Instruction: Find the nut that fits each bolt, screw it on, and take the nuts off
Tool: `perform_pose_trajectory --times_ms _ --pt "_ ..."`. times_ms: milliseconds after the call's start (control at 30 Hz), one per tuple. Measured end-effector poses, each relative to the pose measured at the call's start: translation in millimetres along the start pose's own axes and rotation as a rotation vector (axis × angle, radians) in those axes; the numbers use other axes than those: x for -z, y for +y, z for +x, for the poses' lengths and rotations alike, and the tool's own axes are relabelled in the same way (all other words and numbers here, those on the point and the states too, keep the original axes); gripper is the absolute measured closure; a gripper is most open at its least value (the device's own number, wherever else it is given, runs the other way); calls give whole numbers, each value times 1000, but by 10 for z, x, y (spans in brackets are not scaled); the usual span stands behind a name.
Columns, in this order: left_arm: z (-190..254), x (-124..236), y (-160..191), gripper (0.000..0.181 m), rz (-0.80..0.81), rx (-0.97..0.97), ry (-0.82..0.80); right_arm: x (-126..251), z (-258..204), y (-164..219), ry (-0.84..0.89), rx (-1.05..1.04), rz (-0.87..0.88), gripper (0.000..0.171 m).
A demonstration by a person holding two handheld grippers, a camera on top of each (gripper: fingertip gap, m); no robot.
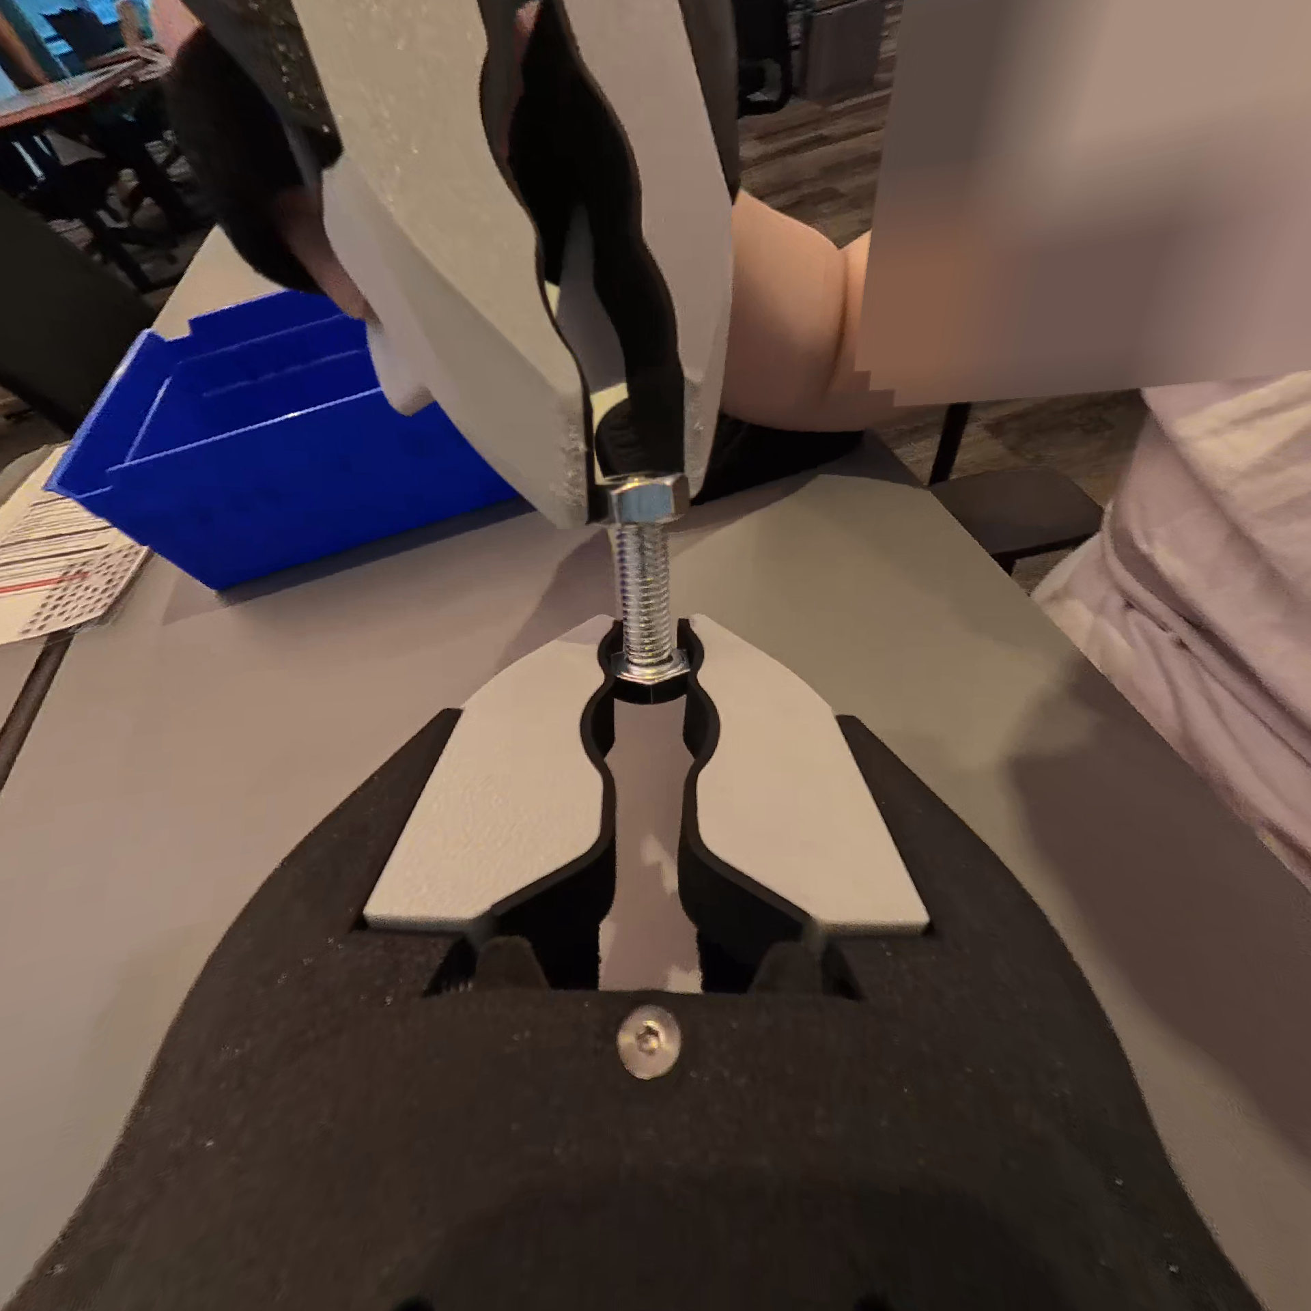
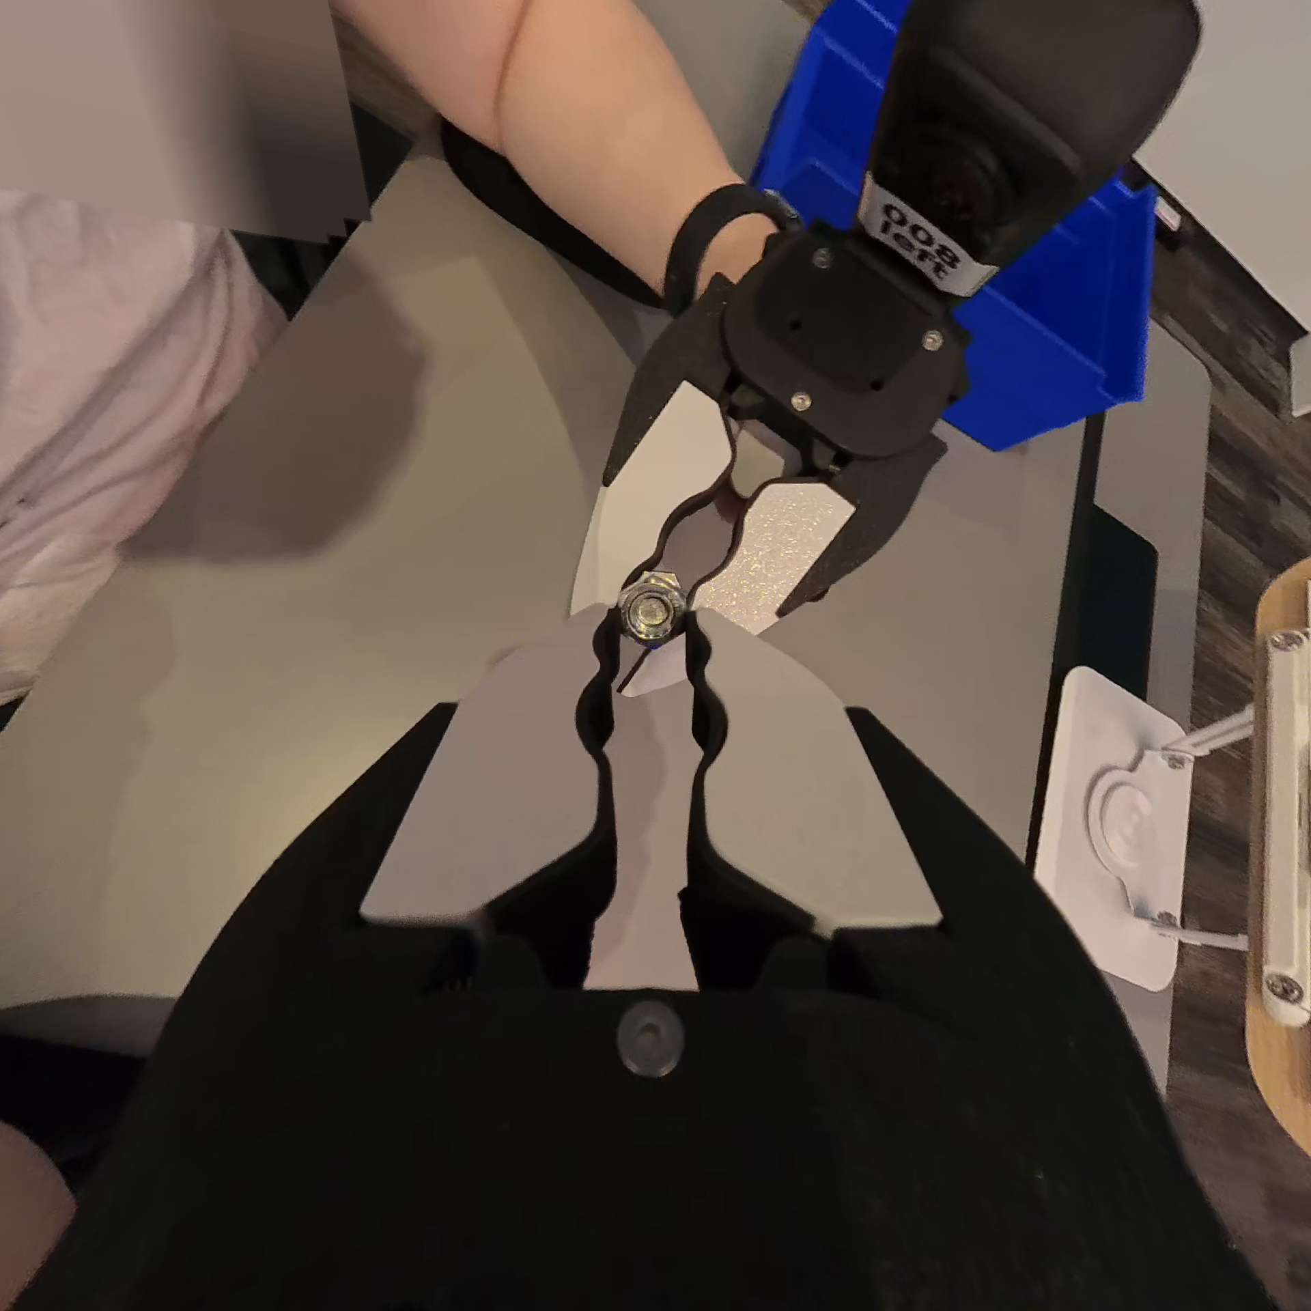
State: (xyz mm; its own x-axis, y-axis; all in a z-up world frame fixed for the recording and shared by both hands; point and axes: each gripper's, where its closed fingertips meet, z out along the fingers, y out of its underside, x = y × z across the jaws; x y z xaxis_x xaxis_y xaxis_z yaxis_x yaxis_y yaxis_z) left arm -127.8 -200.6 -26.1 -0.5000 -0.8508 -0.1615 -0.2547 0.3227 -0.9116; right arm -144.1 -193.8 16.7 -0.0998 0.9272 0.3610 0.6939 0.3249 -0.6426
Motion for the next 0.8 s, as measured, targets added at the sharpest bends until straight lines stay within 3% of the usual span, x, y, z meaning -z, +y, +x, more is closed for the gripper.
perform_pose_trajectory --times_ms 167,367,800 --pt "-23 -26 64 168 -51 -14 -29 -27 -12 43 13 -3 -53 154" --pt "-405 142 57 168 -34 90 -220 15 382 116 196 -263 -71 154" --pt "-801 368 259 168 -240 44 -536 -79 679 259 192 -736 86 154"
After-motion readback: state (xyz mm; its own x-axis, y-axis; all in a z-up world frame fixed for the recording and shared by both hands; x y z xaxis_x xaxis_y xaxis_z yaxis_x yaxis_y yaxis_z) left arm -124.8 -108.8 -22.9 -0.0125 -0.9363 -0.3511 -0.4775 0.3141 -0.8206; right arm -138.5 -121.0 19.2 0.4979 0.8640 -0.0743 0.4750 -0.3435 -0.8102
